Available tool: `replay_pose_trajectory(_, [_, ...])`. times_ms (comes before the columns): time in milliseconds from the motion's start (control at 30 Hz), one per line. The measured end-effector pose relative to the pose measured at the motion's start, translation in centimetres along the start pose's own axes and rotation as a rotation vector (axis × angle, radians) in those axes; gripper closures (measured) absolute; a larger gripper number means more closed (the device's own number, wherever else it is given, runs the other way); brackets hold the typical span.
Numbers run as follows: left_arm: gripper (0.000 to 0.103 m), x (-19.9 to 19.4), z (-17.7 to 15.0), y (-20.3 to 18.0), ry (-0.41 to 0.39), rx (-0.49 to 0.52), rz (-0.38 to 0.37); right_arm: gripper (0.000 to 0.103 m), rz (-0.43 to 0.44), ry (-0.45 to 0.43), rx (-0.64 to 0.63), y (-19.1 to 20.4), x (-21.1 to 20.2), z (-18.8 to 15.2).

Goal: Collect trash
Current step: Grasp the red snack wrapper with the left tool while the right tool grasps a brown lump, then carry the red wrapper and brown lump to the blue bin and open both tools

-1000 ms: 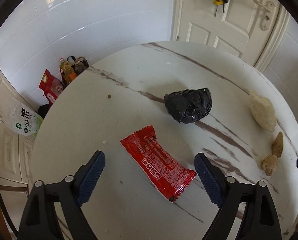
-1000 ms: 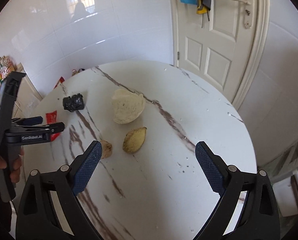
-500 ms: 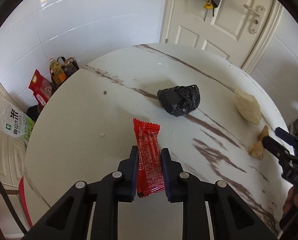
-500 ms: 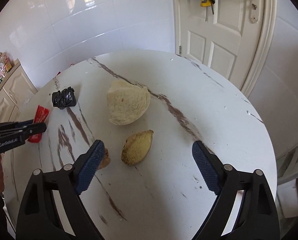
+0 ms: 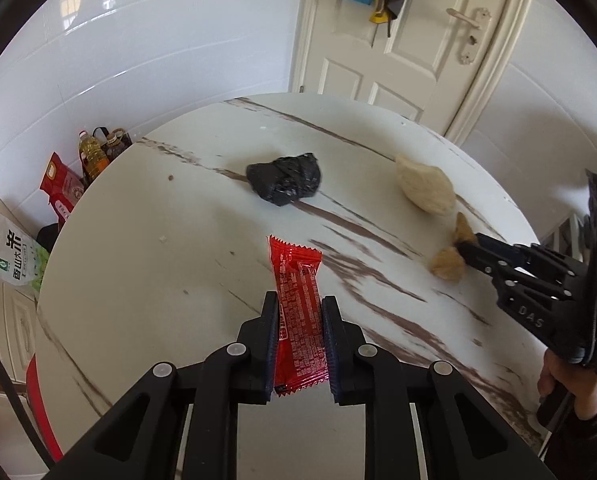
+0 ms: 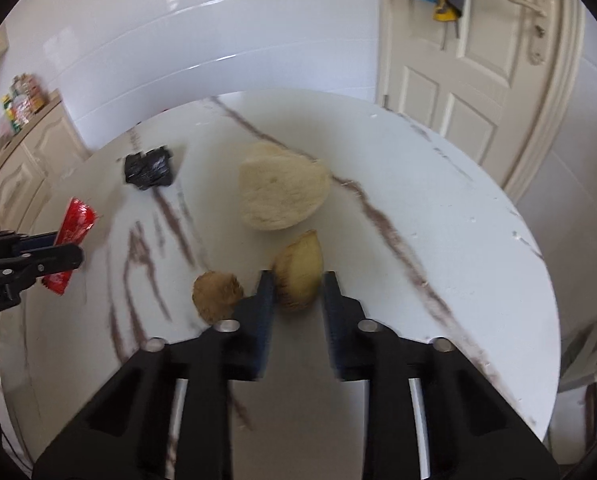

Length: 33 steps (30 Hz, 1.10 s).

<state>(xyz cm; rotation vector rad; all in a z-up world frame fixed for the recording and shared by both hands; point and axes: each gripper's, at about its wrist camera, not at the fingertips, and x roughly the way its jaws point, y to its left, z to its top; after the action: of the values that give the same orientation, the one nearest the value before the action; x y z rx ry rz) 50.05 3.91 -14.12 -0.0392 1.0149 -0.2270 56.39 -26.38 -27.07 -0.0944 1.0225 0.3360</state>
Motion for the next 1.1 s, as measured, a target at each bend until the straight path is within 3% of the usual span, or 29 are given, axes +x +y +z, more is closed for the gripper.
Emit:
replay_pose_trajectory(133, [0.086, -2.7, -1.9, -1.9, -0.045, 0.019, 0.002, 0.083, 0.058, -0.018, 0.028, -0.4, -1.6, -1.4])
replay_pose_trajectory(333, [0.086, -6.5, -4.8, -5.4, -0.119, 0.052, -0.019, 0.084, 0.100, -0.127, 0.041, -1.0, -8.1, -3.9])
replay_pose_trajectory(533, [0.086, -8.3, -8.0, -8.7, -0.136, 0.072, -0.043, 0.084, 0.132, -0.141, 0.034, -1.3, -12.3, -7.7])
replay_pose_trajectory(800, [0.086, -8.1, -12.4, -11.3, -0.076, 0.069, -0.057, 0.084, 0.184, -0.108, 0.063, -2.1, -13.2, -14.1])
replay_pose_trajectory(1100, [0.086, -8.2, -13.0, -11.3, -0.050, 0.060, -0.052, 0.077, 0.185, -0.096, 0.092, -2.3, -11.9, -15.4])
